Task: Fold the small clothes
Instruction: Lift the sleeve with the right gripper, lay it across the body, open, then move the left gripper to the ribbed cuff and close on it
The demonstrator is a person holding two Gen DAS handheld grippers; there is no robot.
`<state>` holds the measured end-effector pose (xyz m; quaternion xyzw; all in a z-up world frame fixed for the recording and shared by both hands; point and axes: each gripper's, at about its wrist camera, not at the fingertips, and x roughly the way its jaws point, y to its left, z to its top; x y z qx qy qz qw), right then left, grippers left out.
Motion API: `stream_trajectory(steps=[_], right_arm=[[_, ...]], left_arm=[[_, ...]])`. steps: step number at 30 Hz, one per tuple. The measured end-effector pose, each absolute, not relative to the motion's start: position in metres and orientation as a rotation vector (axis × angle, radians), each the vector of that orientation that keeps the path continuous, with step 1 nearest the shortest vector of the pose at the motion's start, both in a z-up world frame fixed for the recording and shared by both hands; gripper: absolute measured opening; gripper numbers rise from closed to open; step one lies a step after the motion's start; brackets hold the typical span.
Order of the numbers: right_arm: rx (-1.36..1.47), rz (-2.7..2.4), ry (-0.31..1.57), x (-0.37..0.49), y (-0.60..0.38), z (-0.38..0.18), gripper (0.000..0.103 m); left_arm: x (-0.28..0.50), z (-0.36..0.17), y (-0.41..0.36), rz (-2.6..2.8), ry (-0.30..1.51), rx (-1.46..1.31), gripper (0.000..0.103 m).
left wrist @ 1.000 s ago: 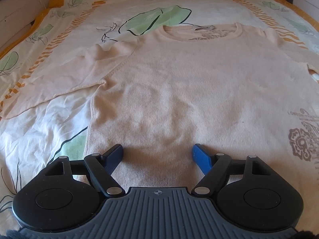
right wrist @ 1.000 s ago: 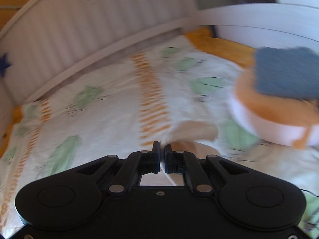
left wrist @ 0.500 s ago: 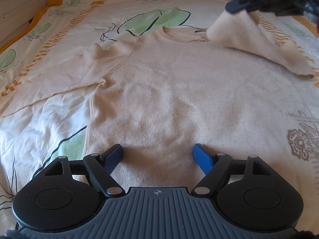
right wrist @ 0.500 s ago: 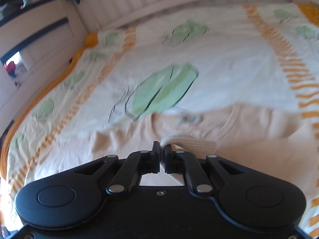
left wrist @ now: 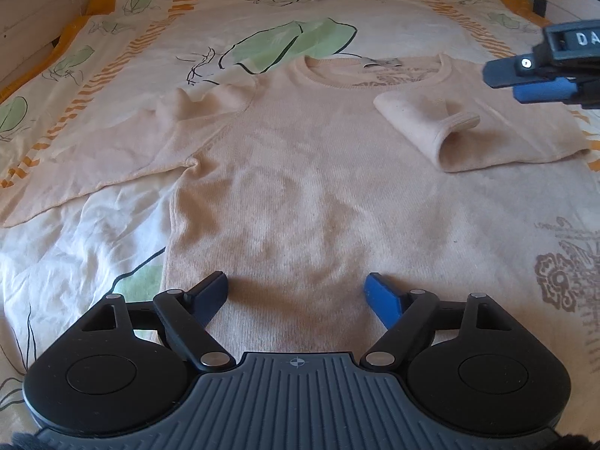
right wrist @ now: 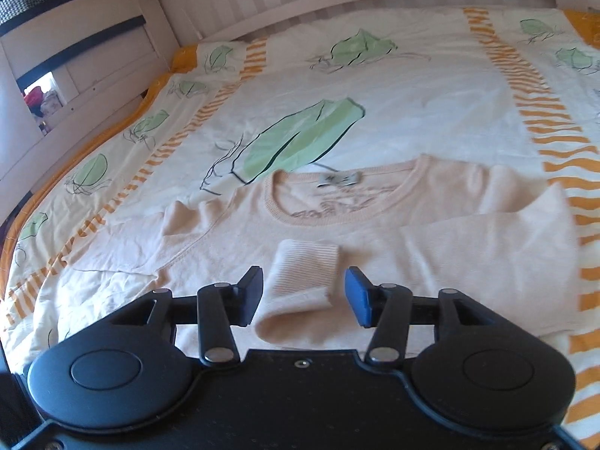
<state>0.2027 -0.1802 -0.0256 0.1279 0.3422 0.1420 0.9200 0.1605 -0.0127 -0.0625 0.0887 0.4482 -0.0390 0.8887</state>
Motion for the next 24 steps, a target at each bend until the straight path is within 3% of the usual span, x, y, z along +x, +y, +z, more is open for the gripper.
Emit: stream_trajectory(steps=[11, 19, 24], right_arm=[[0.36, 0.119, 0.62, 0.19, -0.242, -0.043, 0.058], [0.423, 0.013, 0.554, 0.178, -0.279, -0.063, 0.058], [0.483, -0.014, 0.567, 0.175, -0.296, -0.072, 0.058]], left_arm=[[0.184, -0.032, -0.075, -0.186, 0.791, 0.32, 0.079], [0.211, -0.052, -0.123, -0.217, 0.75, 0.438, 0.079], [0.229, -0.055, -0.123, -0.126, 0.718, 0.451, 0.07]])
